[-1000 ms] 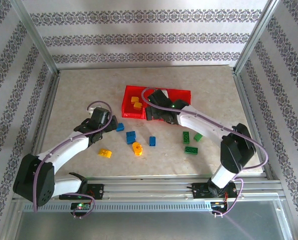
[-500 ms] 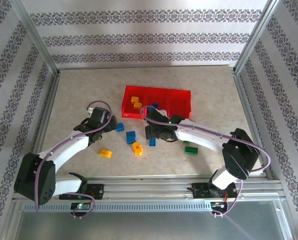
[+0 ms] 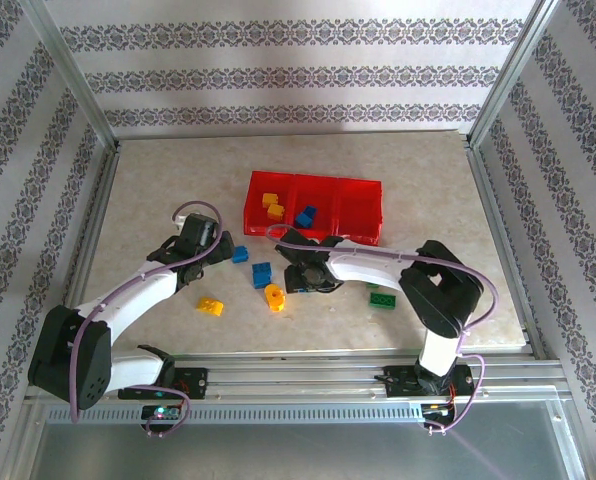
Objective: Sort the legos into containers by color
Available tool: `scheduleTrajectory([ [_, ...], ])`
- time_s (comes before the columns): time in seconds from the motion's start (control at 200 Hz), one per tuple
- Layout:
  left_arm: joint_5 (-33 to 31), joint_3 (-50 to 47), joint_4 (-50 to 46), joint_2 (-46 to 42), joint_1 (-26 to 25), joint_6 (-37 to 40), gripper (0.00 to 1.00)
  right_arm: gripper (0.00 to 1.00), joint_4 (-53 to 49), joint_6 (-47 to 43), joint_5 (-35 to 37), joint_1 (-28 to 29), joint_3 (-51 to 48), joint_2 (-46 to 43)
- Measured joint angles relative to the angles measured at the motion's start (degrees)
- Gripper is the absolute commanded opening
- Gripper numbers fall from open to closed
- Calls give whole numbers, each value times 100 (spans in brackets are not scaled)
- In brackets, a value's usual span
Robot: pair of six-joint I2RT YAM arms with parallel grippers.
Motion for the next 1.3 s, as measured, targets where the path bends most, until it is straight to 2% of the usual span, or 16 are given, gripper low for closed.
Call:
scheduleTrajectory([
  [0.26, 2, 0, 0, 0, 0, -2, 100, 39, -35, 59, 37, 0, 90, 197],
  [0.42, 4, 0, 0, 0, 0, -4, 100, 30, -17, 48, 37, 0, 125, 199],
  [0.595, 4, 0, 0, 0, 0, -7, 100, 27, -24, 31, 66, 0, 195, 197],
  [0.884, 28, 0, 0, 0, 0, -7, 100, 16, -70, -264, 308, -52, 437, 33],
  [1.299, 131, 0, 2, 0, 35, -7, 100, 15, -83, -1016, 798, -734, 1635, 17],
])
